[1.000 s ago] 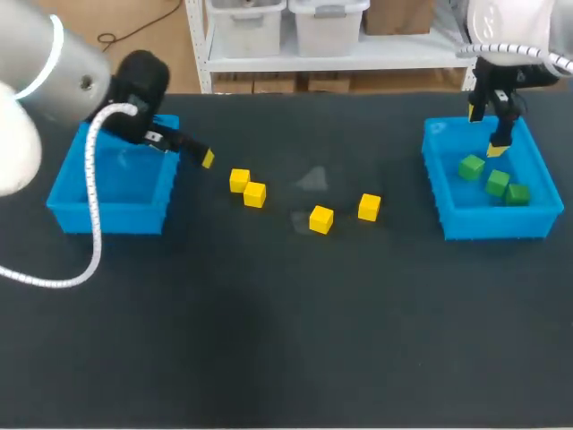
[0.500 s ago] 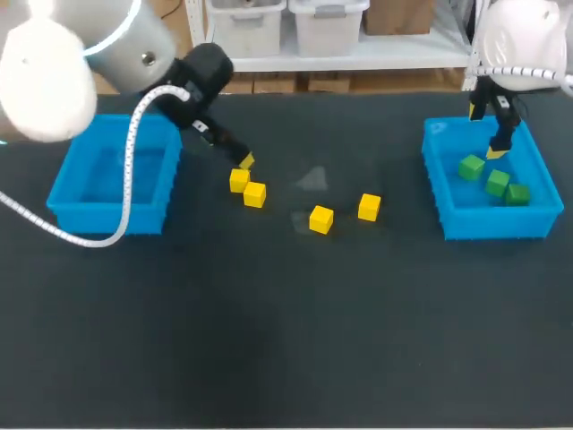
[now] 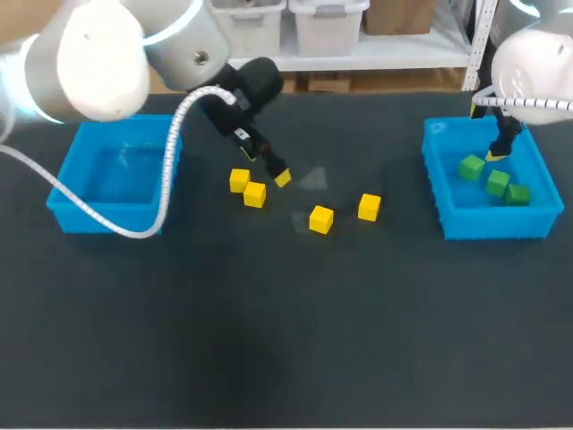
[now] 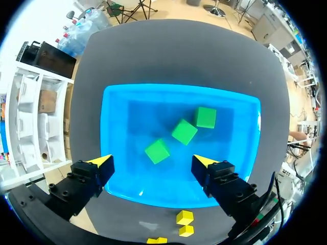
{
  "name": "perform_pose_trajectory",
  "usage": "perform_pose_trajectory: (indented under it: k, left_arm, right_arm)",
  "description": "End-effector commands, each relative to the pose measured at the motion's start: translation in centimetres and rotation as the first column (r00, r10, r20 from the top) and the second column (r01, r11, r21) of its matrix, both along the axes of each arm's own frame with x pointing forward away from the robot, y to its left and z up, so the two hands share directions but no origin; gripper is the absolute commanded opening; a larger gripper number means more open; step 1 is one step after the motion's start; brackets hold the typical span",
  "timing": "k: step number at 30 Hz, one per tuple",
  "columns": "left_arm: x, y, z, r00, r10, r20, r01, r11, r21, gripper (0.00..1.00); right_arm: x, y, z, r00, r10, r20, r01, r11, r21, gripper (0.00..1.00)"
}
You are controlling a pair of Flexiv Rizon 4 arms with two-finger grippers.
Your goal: Put the green cubes in the right bin and the yellow cubes in the left bin.
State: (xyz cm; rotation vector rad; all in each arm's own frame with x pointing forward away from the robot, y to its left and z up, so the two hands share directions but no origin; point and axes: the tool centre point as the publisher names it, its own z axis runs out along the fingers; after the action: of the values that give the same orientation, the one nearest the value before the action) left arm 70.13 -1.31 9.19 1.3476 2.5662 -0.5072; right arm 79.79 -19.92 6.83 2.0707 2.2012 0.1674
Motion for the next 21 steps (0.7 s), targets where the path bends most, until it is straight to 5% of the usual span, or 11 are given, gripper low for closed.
perform_pose_trajectory:
  k: [1,8,21]
  left_arm:
    - [1.0,-2.1,-1.9,0.993,0.05,-0.109,-0.039,0.994,0.105,1.0]
    - [0.4,-4.2,-4.1,0.971,0.132,-0.201,-0.103,0.983,0.15,1.0]
    - [-0.9,-7.1,-6.0,0.968,0.112,-0.226,-0.046,0.96,0.276,1.0]
  right_arm:
    - [-0.7,-0.1,0.0,0.962,-0.002,0.274,-0.002,1.0,0.014,1.0]
    - [-0.7,-0.1,0.0,0.962,-0.002,0.274,-0.002,1.0,0.014,1.0]
    - [-0.7,-0.1,0.0,0.962,-0.002,0.274,-0.002,1.0,0.014,1.0]
